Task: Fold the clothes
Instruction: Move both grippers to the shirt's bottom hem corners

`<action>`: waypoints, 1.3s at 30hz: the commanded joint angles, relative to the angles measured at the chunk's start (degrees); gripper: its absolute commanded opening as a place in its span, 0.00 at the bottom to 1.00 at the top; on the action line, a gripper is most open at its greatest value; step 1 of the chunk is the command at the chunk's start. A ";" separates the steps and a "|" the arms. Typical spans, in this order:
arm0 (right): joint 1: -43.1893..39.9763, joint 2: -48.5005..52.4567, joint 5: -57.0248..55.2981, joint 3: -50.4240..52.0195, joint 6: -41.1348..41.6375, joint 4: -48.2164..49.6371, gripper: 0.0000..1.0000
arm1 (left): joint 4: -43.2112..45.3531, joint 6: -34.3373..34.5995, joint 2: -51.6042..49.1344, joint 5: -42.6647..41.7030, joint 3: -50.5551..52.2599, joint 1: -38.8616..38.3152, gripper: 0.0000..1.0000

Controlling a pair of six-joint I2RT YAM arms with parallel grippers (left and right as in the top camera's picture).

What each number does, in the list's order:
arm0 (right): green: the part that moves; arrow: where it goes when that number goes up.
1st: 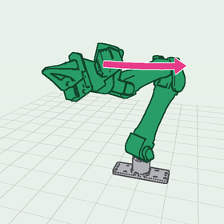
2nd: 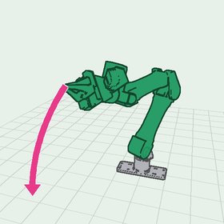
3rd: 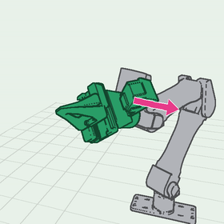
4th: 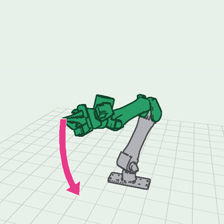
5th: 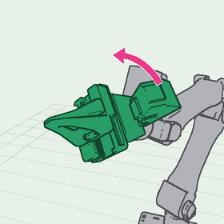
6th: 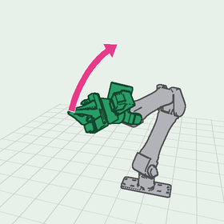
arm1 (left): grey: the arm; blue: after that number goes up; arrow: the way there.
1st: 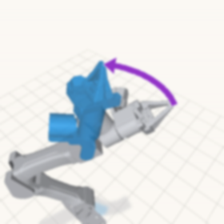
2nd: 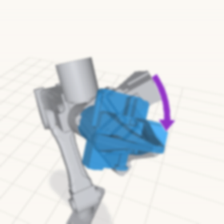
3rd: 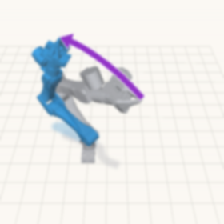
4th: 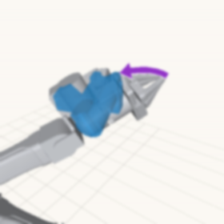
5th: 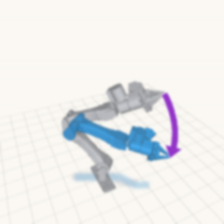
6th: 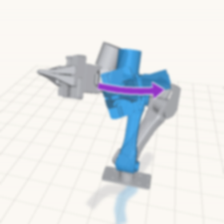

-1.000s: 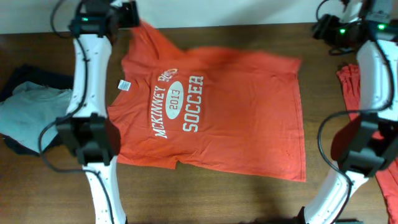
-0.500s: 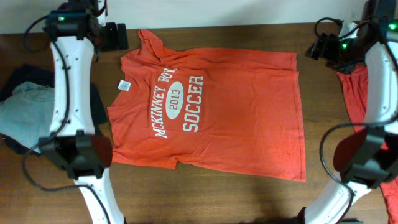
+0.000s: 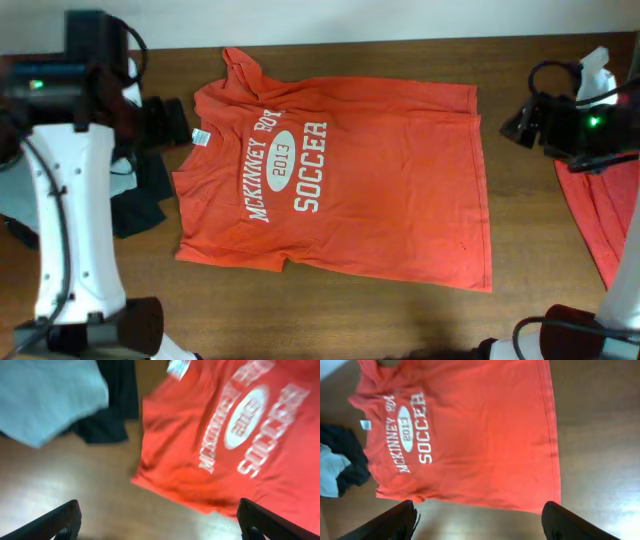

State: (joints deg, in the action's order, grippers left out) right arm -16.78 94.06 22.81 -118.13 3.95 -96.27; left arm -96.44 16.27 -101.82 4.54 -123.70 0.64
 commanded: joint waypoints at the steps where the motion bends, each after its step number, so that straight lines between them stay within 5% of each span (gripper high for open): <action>1: 0.37 0.92 -2.80 5.33 -0.74 -0.28 0.85 | 2.86 3.87 -0.68 -1.22 14.73 0.28 0.99; 12: 0.37 0.92 -3.54 48.70 5.29 26.12 0.84 | 29.20 6.19 -0.70 -7.61 53.18 0.28 0.99; 22: 0.37 0.92 -3.56 69.46 11.56 43.25 0.84 | 43.04 9.92 -0.70 -9.29 66.55 0.28 0.97; 25: 0.37 0.92 -3.56 72.02 11.69 46.93 0.83 | 44.89 9.90 -0.70 -9.25 68.59 0.28 0.73; 28: 0.37 0.92 -4.09 72.63 13.84 47.80 0.77 | 44.98 9.88 -0.70 -9.27 68.91 0.28 0.18; 30: 0.37 0.92 -5.99 72.61 15.32 48.54 0.70 | 44.50 9.88 -0.68 -9.29 68.89 0.28 0.00; 36: 0.22 0.92 -15.23 72.59 21.64 48.35 0.11 | 38.62 9.81 -0.42 -9.35 68.35 4.52 0.00; 39: 0.20 0.92 -18.43 72.59 22.12 47.58 0.04 | 36.94 7.80 -0.11 -11.32 68.35 7.41 0.00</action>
State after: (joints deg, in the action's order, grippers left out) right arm -16.73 94.02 12.25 -46.44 23.79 -48.62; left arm -58.39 25.61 -101.89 -6.09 -55.99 4.99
